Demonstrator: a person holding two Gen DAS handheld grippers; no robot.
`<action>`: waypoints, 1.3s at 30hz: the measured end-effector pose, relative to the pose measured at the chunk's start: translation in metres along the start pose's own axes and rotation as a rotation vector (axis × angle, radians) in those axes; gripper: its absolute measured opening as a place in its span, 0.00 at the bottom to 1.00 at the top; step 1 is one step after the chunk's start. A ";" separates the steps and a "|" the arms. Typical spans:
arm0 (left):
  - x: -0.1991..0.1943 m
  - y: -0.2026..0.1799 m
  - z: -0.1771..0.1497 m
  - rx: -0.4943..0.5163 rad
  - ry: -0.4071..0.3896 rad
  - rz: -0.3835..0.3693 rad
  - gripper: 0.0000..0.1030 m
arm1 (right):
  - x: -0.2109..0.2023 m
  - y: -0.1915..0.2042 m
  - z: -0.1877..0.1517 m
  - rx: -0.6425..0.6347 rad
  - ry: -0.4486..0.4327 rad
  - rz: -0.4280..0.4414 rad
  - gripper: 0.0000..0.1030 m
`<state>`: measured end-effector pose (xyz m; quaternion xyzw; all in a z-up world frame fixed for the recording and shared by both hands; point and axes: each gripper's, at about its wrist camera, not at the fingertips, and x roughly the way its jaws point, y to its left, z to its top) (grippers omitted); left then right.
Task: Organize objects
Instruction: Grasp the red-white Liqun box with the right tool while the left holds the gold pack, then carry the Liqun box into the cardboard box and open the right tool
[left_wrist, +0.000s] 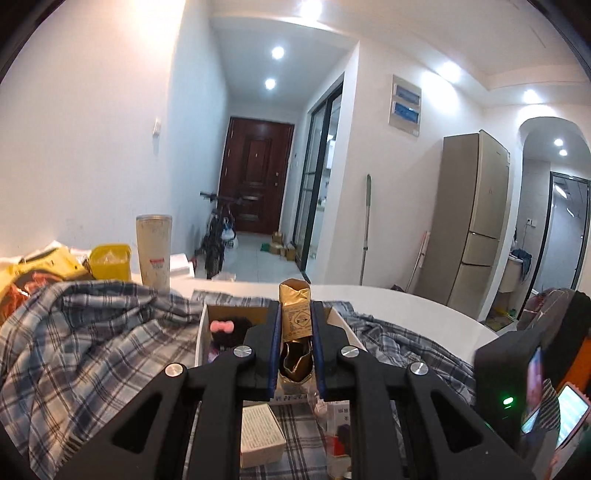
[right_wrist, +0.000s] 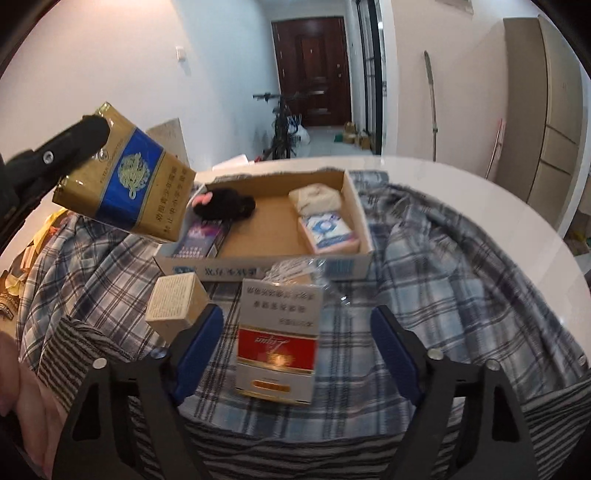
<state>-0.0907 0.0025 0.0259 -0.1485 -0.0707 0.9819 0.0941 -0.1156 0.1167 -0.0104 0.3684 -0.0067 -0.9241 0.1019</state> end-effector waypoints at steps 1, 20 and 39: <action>0.001 0.000 -0.001 -0.002 0.004 0.000 0.15 | 0.003 0.002 0.000 -0.007 0.006 -0.004 0.78; 0.008 0.004 -0.003 -0.017 0.013 0.047 0.16 | 0.001 -0.004 0.010 -0.006 -0.015 -0.028 0.56; 0.007 0.003 0.069 -0.035 -0.015 0.066 0.16 | -0.059 -0.019 0.112 -0.037 -0.275 -0.045 0.56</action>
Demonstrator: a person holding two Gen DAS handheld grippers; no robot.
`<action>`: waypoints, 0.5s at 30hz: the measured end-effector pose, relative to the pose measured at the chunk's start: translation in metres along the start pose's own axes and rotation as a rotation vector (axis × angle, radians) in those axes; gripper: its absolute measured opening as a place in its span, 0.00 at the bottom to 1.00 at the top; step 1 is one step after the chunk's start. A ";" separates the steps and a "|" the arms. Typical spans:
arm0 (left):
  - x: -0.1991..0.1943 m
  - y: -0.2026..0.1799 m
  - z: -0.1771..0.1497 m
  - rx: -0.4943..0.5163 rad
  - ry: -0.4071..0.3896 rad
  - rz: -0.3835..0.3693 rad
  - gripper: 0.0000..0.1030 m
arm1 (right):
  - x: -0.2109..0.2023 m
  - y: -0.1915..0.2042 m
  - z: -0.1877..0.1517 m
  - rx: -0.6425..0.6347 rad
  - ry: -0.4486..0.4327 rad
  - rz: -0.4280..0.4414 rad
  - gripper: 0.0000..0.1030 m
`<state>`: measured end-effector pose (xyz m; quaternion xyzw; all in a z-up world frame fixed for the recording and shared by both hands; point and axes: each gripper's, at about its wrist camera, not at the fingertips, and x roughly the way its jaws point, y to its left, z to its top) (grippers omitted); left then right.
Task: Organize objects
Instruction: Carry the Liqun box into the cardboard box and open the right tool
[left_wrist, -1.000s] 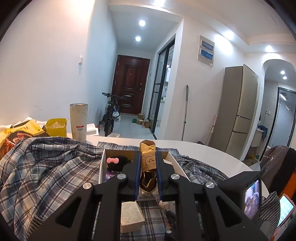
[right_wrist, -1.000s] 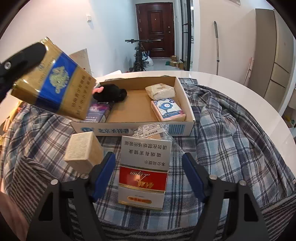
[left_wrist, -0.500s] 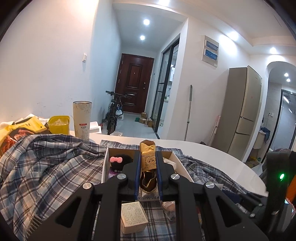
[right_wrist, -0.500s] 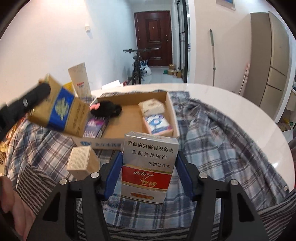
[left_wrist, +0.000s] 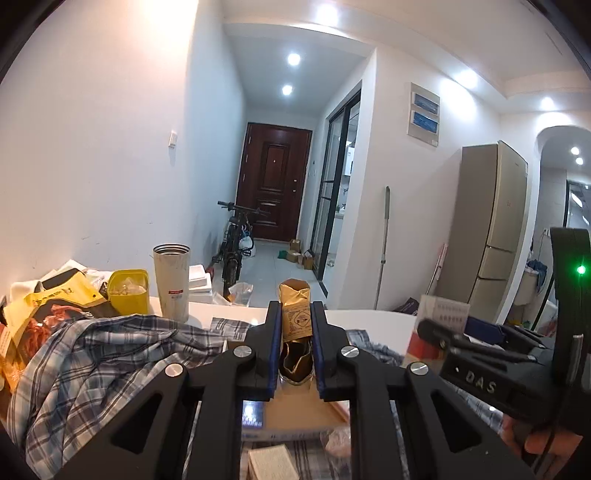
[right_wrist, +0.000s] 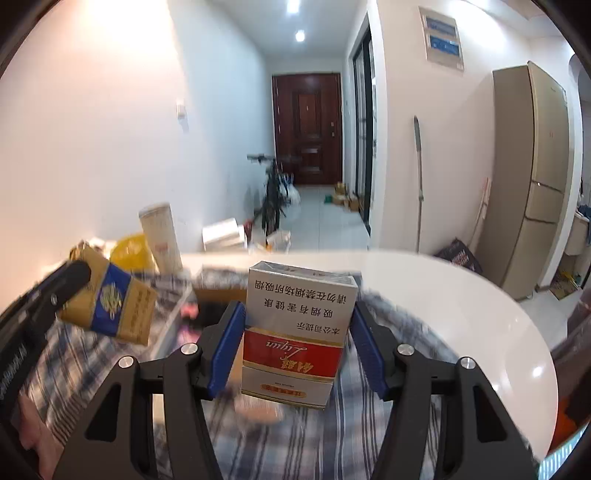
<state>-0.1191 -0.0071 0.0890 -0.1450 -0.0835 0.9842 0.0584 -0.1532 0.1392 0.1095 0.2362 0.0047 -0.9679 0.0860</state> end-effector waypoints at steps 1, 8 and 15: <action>0.005 0.003 0.004 -0.018 0.014 -0.016 0.16 | 0.003 0.002 0.008 0.000 -0.009 0.003 0.56; 0.051 0.043 -0.002 -0.138 0.120 -0.027 0.16 | 0.043 0.023 0.039 0.001 0.000 0.025 0.56; 0.096 0.068 -0.035 -0.120 0.252 0.025 0.16 | 0.097 0.040 0.004 -0.047 0.125 0.084 0.56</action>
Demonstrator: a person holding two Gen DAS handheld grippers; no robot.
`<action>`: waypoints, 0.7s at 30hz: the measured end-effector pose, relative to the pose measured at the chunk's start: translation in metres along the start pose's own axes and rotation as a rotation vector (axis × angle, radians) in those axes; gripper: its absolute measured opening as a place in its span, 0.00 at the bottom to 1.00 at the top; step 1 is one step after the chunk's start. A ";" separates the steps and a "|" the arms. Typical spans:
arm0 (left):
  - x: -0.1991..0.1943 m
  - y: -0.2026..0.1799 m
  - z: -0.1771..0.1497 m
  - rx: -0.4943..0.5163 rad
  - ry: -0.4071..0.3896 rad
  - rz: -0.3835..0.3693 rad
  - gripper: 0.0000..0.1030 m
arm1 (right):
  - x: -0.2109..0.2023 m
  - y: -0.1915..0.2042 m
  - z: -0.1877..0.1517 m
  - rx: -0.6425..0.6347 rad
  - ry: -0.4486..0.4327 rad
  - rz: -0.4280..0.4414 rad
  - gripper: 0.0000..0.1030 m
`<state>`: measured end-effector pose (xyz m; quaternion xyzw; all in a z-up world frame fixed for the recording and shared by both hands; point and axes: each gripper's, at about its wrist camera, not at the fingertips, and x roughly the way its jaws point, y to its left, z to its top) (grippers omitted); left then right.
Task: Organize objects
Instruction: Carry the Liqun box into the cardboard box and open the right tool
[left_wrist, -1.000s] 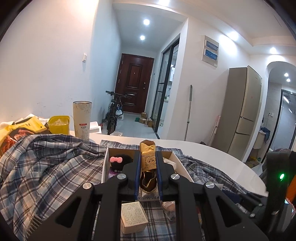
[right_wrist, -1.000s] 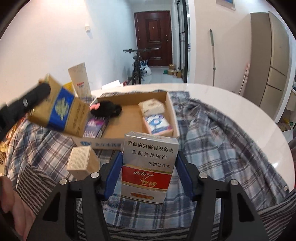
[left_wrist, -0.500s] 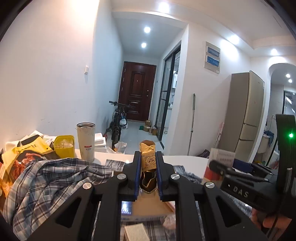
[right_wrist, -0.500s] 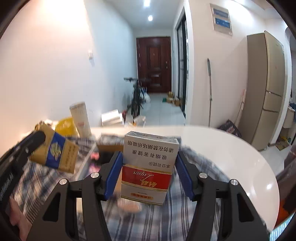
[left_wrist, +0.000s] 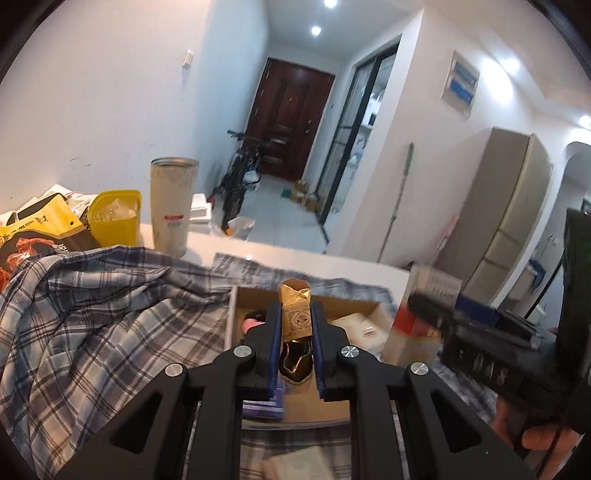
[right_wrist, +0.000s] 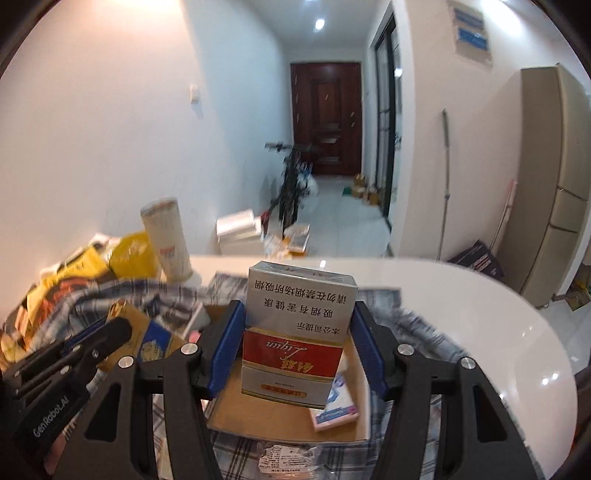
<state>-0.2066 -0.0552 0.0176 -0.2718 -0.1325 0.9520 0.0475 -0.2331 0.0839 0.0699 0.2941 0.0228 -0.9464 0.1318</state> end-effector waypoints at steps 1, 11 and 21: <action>0.003 0.004 -0.001 -0.011 0.006 0.013 0.16 | 0.012 0.002 -0.004 -0.022 0.048 0.033 0.56; 0.009 0.014 -0.005 -0.048 0.029 0.004 0.16 | 0.072 -0.002 -0.039 0.006 0.239 0.093 0.56; 0.008 0.006 -0.008 0.013 0.002 0.055 0.16 | 0.094 0.004 -0.053 -0.014 0.337 0.076 0.56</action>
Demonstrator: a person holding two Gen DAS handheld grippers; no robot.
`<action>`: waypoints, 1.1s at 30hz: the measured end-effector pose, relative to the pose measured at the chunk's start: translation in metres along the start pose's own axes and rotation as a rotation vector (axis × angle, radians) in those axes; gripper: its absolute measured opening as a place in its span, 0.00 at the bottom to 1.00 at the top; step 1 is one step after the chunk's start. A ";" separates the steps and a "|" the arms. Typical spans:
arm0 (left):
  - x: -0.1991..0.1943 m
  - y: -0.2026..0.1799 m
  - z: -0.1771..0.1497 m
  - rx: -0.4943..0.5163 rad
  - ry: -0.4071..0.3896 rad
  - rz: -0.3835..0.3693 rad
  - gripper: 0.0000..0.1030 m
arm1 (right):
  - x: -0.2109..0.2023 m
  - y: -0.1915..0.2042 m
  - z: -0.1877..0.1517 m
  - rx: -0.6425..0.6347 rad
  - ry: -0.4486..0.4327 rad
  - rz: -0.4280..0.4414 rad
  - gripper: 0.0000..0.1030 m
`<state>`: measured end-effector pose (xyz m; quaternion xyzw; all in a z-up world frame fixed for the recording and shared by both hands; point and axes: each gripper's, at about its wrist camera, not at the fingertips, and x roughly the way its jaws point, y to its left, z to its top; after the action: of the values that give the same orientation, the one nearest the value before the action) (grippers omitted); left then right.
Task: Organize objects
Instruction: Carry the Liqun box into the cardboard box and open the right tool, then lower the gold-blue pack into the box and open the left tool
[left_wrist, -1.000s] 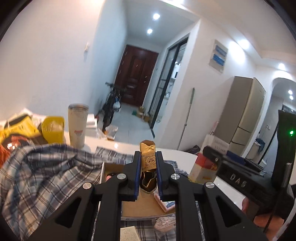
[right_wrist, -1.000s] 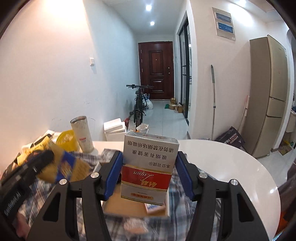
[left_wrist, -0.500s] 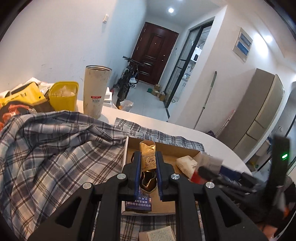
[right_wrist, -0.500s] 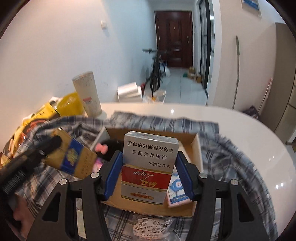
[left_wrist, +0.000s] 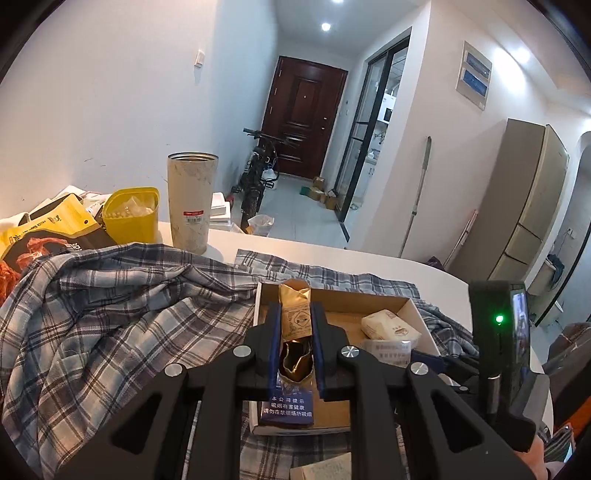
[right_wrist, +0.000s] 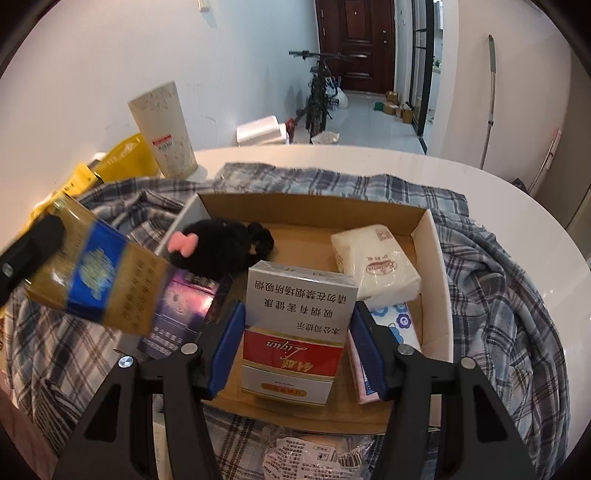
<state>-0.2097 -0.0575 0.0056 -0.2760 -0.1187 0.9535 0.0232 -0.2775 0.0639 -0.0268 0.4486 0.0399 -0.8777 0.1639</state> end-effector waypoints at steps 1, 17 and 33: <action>0.001 0.002 0.000 -0.012 0.009 -0.011 0.16 | 0.003 -0.001 -0.001 0.002 0.012 0.004 0.56; 0.002 -0.009 -0.004 0.026 0.008 -0.065 0.16 | -0.047 -0.018 0.007 0.003 -0.098 -0.020 0.74; 0.046 -0.010 -0.029 -0.048 0.188 -0.174 0.16 | -0.039 -0.057 -0.007 0.107 -0.118 -0.045 0.80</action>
<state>-0.2331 -0.0365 -0.0395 -0.3534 -0.1621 0.9147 0.1105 -0.2692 0.1287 -0.0040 0.4031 -0.0070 -0.9069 0.1221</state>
